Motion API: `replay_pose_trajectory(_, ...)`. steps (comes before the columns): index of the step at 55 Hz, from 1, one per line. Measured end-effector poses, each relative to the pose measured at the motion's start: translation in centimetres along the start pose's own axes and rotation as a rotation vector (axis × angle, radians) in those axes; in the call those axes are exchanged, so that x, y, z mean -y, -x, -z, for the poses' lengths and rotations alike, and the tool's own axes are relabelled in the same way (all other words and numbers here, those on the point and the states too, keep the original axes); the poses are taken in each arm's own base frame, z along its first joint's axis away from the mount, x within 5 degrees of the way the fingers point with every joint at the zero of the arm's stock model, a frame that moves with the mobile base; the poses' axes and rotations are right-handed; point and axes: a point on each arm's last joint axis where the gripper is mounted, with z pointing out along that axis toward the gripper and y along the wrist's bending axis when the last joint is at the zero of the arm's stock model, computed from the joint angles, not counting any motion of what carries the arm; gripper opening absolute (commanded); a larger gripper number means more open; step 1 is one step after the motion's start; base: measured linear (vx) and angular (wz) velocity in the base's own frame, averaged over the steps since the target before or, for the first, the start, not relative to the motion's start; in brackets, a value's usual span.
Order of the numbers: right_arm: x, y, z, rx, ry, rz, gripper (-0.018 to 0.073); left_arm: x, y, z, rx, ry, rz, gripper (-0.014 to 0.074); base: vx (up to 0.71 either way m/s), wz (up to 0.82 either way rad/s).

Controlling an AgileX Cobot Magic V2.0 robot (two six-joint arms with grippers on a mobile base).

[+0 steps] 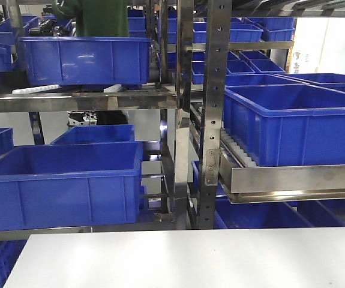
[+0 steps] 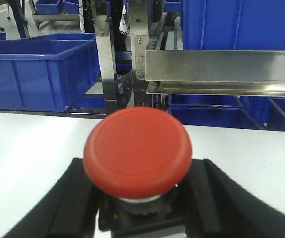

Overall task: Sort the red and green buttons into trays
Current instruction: 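Lift both held buttons off the table, then drive the base, holding both buttons, to the counter with the trays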

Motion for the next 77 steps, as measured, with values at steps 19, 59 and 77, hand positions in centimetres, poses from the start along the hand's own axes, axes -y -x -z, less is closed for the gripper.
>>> replay_pose_trajectory(19,0.00,-0.02,0.00,-0.002,0.000,0.000,-0.0005,0.00,0.00,0.00,0.000,0.000,0.001,0.0000,-0.01,0.09)
replay_pose_trajectory(59,0.00,-0.02,0.00,-0.002,0.000,0.000,-0.0005,0.00,-0.01,0.00,-0.001,0.000,0.003,0.0000,-0.10,0.61)
replay_pose_trajectory(77,0.00,-0.02,0.00,-0.002,0.000,0.001,-0.0005,-0.01,-0.02,0.00,-0.002,0.001,0.003,0.0000,-0.16,0.62)
